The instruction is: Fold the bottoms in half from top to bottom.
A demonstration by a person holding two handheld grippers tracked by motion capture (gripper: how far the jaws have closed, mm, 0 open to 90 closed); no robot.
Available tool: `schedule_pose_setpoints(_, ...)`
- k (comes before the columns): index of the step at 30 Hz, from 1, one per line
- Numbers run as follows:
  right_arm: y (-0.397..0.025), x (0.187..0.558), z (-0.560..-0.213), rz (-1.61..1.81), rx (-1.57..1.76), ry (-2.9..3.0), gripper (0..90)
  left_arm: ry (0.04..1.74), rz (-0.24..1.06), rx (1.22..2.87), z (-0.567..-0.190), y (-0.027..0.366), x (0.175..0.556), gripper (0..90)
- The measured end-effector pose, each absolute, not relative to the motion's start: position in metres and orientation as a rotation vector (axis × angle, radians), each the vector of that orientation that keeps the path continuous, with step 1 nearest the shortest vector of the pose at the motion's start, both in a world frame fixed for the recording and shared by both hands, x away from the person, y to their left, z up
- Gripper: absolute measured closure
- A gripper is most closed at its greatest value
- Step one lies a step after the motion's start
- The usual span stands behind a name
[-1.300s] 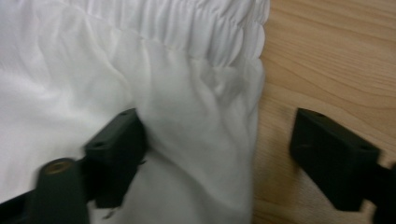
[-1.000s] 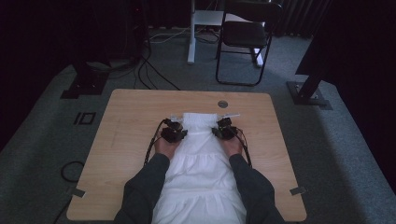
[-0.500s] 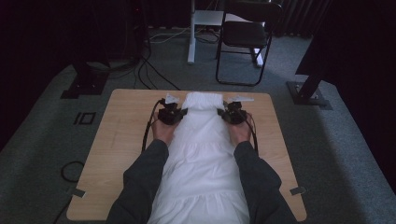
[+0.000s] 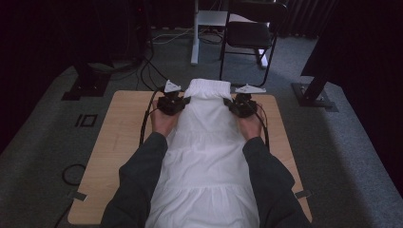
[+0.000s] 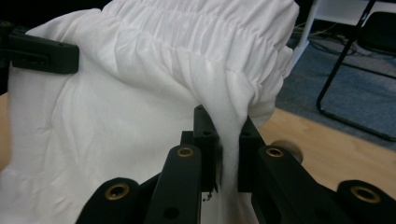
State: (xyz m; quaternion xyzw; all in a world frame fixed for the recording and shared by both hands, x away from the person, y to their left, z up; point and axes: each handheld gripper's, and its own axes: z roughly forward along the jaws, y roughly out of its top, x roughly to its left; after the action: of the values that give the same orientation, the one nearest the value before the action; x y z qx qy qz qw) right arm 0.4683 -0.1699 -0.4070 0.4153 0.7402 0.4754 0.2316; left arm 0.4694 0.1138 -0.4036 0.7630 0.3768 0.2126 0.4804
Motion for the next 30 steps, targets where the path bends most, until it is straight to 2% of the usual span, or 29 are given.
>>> schedule_pose_setpoints(8, -0.184, 0.403, -0.413, 1.401, 1.072, 2.089, 83.6, 0.823, 0.444, 1.861, -0.401, 0.127, 0.415, 83.9)
schedule_pose_setpoints(11, -0.187, 0.378, -0.418, 1.429, 1.051, 2.116, 83.4, 0.775, 0.415, 1.873, -0.410, 0.135, 0.373, 83.5)
schedule_pose_setpoints(15, -0.187, 0.347, -0.435, 1.394, 1.029, 2.182, 83.3, 0.754, 0.404, 1.900, -0.428, 0.145, 0.335, 83.4)
schedule_pose_setpoints(18, -0.188, 0.324, -0.455, 1.378, 1.035, 2.217, 83.2, 0.766, 0.373, 1.896, -0.440, 0.149, 0.321, 84.3)
schedule_pose_setpoints(22, -0.184, 0.296, -0.487, 1.294, 1.053, 2.279, 83.1, 0.808, 0.318, 2.024, -0.489, 0.149, 0.290, 86.3)
schedule_pose_setpoints(27, -0.178, 0.281, -0.527, 1.181, 1.086, 2.363, 83.0, 0.866, 0.245, 2.087, -0.530, 0.141, 0.286, 88.3)
schedule_pose_setpoints(29, -0.180, 0.282, -0.533, 1.190, 1.118, 2.364, 83.0, 0.884, 0.253, 2.062, -0.532, 0.141, 0.286, 81.7)
schedule_pose_setpoints(30, -0.180, 0.282, -0.535, 1.192, 1.124, 2.361, 83.0, 0.892, 0.260, 2.047, -0.531, 0.142, 0.287, 70.8)
